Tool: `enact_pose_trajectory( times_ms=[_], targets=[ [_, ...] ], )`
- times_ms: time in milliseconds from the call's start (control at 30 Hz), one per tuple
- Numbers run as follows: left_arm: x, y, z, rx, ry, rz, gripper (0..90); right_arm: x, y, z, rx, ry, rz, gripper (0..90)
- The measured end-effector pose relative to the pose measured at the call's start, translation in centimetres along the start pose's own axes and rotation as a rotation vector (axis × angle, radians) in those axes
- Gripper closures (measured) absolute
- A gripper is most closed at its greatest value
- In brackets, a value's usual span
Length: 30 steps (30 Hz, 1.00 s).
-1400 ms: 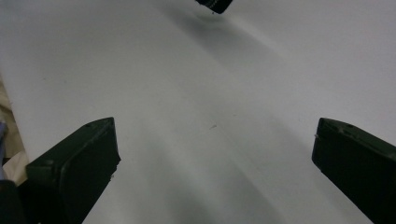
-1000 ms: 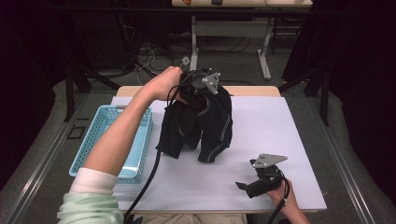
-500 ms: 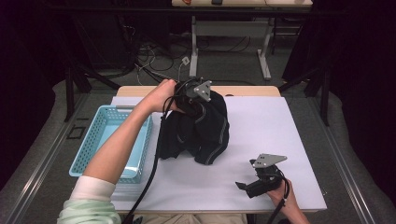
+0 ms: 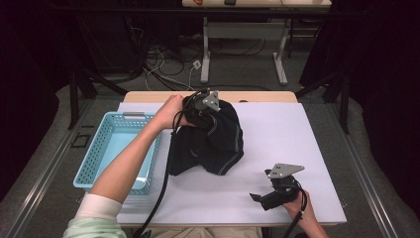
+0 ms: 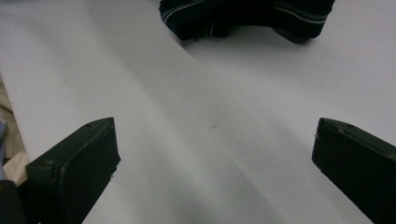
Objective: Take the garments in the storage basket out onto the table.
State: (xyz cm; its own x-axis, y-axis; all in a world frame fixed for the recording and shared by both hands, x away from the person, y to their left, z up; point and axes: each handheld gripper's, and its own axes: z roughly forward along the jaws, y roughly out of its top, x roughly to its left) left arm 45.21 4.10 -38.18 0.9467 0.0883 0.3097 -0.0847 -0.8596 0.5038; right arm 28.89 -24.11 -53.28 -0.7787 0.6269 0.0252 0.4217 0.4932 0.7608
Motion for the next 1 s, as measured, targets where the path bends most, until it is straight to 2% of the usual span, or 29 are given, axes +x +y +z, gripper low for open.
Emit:
enact_pose_trajectory(
  times_ms=[167,467,567,767,900,1000],
  targets=[
    [-0.5,-0.7,0.6,-0.017,0.010,-0.037,65.6,0.0,0.0,0.0,0.004,0.003,0.005,0.0],
    [-1.1,-1.8,2.0,0.011,-0.029,-0.063,64.2,0.0,0.0,-0.1,0.015,-0.005,0.006,0.1],
    [-1.3,-2.3,2.6,0.018,-0.045,-0.081,63.6,0.0,0.0,0.1,-0.004,0.001,0.008,0.0],
    [-1.7,-3.3,3.5,0.019,-0.057,-0.123,62.7,0.0,0.0,0.0,0.003,0.002,0.005,0.1],
    [-2.1,-3.9,4.1,0.040,-0.073,-0.135,62.0,0.0,0.0,0.0,0.004,0.002,0.006,0.1],
    [-2.5,-4.6,4.8,0.039,-0.081,-0.146,61.4,0.0,0.0,0.0,0.002,0.002,0.005,0.1]
  ],
)
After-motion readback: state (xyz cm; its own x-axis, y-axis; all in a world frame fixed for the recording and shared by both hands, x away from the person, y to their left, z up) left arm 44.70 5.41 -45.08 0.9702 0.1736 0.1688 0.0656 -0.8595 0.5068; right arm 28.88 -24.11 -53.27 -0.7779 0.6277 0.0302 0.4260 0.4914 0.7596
